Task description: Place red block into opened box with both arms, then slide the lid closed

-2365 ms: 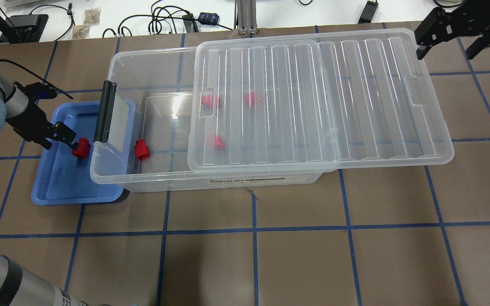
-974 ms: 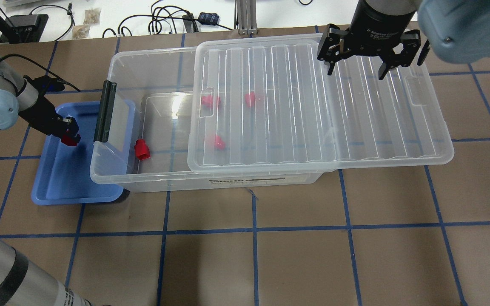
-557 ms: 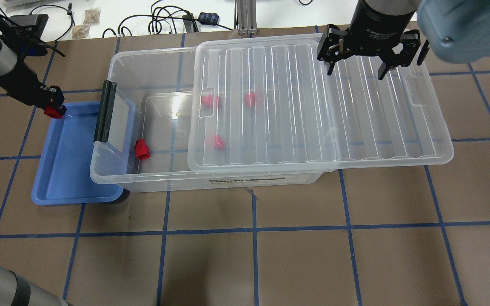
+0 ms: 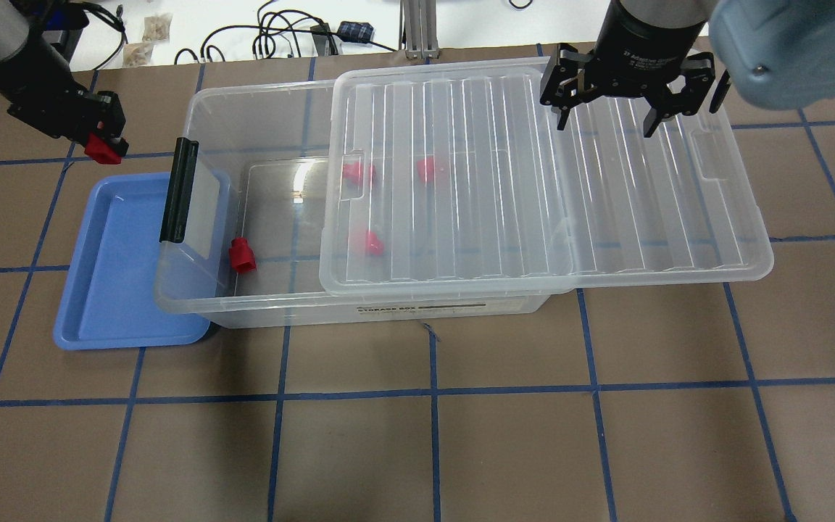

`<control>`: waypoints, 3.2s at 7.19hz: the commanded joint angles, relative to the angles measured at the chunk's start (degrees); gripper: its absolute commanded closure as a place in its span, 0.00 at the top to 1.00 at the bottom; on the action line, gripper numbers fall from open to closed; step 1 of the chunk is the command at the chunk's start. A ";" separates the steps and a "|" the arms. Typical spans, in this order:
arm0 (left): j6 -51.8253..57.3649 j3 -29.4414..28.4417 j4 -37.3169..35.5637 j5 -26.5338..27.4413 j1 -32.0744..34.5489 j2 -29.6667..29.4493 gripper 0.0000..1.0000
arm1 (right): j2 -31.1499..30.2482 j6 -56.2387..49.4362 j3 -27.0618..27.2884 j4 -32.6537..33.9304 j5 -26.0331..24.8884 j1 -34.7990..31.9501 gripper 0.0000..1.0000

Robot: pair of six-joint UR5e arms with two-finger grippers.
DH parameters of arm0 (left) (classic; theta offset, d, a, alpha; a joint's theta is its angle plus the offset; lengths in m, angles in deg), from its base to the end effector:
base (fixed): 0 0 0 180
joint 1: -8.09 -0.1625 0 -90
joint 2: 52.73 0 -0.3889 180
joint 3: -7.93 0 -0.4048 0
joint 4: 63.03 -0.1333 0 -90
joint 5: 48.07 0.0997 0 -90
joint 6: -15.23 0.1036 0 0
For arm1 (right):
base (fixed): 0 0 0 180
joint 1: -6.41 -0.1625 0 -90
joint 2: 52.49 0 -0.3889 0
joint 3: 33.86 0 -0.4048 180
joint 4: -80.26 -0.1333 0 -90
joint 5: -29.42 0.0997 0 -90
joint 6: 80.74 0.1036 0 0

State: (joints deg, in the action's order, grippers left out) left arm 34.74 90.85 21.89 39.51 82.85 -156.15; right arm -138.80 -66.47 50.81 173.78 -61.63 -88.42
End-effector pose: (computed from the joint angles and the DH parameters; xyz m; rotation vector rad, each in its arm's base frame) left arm 0.0223 -0.6054 0.3904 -0.1146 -3.0926 -0.0130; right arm 0.1763 -0.5253 0.4680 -0.2593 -3.1244 0.1441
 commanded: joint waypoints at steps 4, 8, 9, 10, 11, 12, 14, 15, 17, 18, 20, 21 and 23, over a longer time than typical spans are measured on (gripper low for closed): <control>-13.44 6.87 -7.10 -0.22 10.57 -5.21 0.00 | 0.00 -0.21 -0.03 0.00 0.00 0.00 1.00; -13.61 14.55 -18.73 -0.30 10.75 -9.86 0.00 | 0.00 -0.29 0.05 0.00 0.00 0.00 1.00; -13.35 14.63 -18.74 -0.30 10.75 -11.09 0.00 | 0.00 -0.21 0.05 0.00 0.00 0.00 1.00; -13.18 14.90 -18.74 -0.22 10.75 -11.98 0.00 | 0.00 -0.29 0.05 0.00 0.00 0.00 1.00; -12.83 15.25 -18.56 -0.30 10.75 -12.07 0.00 | 0.00 -0.21 0.05 0.00 -0.09 0.00 1.00; -12.91 15.95 -18.82 -0.30 10.75 -12.60 0.00 | 0.00 -0.21 0.05 -0.09 -0.09 0.00 1.00; -12.82 16.22 -18.74 -0.39 10.75 -13.30 0.00 | 0.00 -0.29 0.05 -0.09 -0.09 0.00 1.00; -12.82 16.39 -18.82 -0.39 10.75 -13.65 0.00 | 0.00 -0.21 0.05 -0.09 -0.09 0.00 1.00; -12.82 16.74 -18.82 -0.83 10.84 -14.27 0.00 | 0.00 -0.21 0.05 -0.09 -0.09 0.00 1.00; -12.82 16.75 -18.82 -0.83 10.84 -14.36 0.13 | 0.00 -0.21 0.05 -0.09 -0.09 0.00 1.00; -12.82 16.75 -18.82 -0.83 10.75 -14.45 0.65 | 0.00 -0.21 0.05 -0.09 -0.09 0.00 1.00; -12.91 16.75 -18.82 -0.83 10.84 -14.45 0.75 | 0.00 -0.21 0.05 -0.09 -0.09 0.00 1.00; -13.08 16.22 -18.91 -0.83 10.75 -14.01 0.88 | 0.00 -0.21 -0.03 0.00 -0.09 0.00 1.00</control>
State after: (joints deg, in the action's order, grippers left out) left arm 21.83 107.48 3.04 38.67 93.63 -170.45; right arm -138.80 -66.68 50.85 173.71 -61.72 -88.42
